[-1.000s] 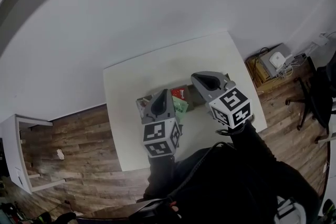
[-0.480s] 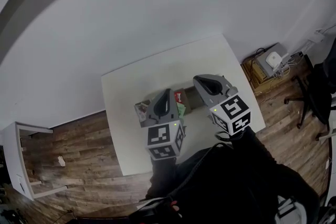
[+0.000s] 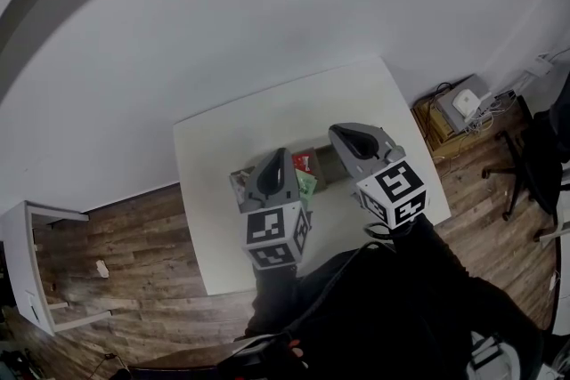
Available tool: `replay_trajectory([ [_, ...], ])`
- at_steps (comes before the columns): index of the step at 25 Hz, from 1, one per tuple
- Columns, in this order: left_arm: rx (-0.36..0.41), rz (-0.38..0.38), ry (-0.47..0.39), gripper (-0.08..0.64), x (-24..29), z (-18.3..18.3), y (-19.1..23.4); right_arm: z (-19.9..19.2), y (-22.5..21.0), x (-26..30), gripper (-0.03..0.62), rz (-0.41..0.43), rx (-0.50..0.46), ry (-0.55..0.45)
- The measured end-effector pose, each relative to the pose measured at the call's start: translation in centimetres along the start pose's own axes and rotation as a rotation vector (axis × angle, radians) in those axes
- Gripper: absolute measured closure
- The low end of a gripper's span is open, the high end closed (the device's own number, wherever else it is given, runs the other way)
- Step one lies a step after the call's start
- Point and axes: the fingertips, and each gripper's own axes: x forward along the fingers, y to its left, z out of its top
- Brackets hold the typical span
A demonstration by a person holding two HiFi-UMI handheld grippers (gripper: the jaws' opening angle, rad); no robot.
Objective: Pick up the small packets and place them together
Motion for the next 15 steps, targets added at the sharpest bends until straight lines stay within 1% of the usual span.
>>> replay_trajectory([
  [15, -0.007, -0.001, 0.015, 0.560, 0.83, -0.33, 0.15, -0.11, -0.88, 0.44, 0.592, 0.003, -0.002, 0.001],
])
